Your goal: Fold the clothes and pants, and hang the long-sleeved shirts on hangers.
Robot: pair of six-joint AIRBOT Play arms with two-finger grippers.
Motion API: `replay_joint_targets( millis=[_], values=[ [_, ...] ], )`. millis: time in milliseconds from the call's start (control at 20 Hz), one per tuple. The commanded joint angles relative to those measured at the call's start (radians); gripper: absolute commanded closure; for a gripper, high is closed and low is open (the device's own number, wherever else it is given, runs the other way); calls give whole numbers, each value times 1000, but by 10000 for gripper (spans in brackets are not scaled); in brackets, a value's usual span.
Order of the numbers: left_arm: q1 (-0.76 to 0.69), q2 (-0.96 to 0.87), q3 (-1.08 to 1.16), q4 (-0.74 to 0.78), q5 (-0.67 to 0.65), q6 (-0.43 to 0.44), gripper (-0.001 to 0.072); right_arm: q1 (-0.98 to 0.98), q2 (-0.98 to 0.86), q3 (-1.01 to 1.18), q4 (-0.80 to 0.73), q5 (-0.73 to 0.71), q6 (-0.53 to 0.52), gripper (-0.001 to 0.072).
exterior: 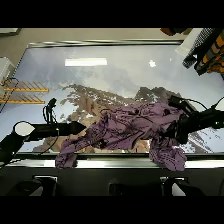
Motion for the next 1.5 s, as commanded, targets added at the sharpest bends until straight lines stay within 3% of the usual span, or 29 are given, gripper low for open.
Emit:
replay_joint_targets(
  millis=[0, 150, 250, 300, 350, 400, 500, 750, 950, 1450],
  values=[
    [-39, 53, 1, 29, -72, -134, 223, 0, 19, -5, 19, -2, 1, 682],
    [-359, 57, 1, 83, 92, -370, 259, 0, 22, -5, 19, -13, 9, 681],
    [-624, 32, 11, 258, 312, -615, 260, 0, 22, -5, 19, -28, 33, 681],
    [-733, -5, 31, 402, 369, -805, 260, 0, 22, -5, 18, -28, 39, 681],
    [-812, -56, 62, 530, 382, -972, 260, 0, 22, -5, 18, -29, 45, 680],
    [-880, -120, 109, 640, 380, -1079, 260, 0, 22, -5, 18, -29, 46, 680],
    [-963, -255, 232, 780, 341, -1190, 260, 0, 22, -5, 18, -32, 45, 680],
    [-1015, -533, 570, 948, 138, -1310, 260, 0, 22, -5, 18, -39, 46, 679],
    [-1014, -657, 712, 948, 28, -1348, 260, 0, 22, -5, 18, -65, 45, 679],
    [-1014, -745, 728, 1003, 32, -1639, 260, 0, 22, -5, 28, -83, 45, 679]
  ],
)
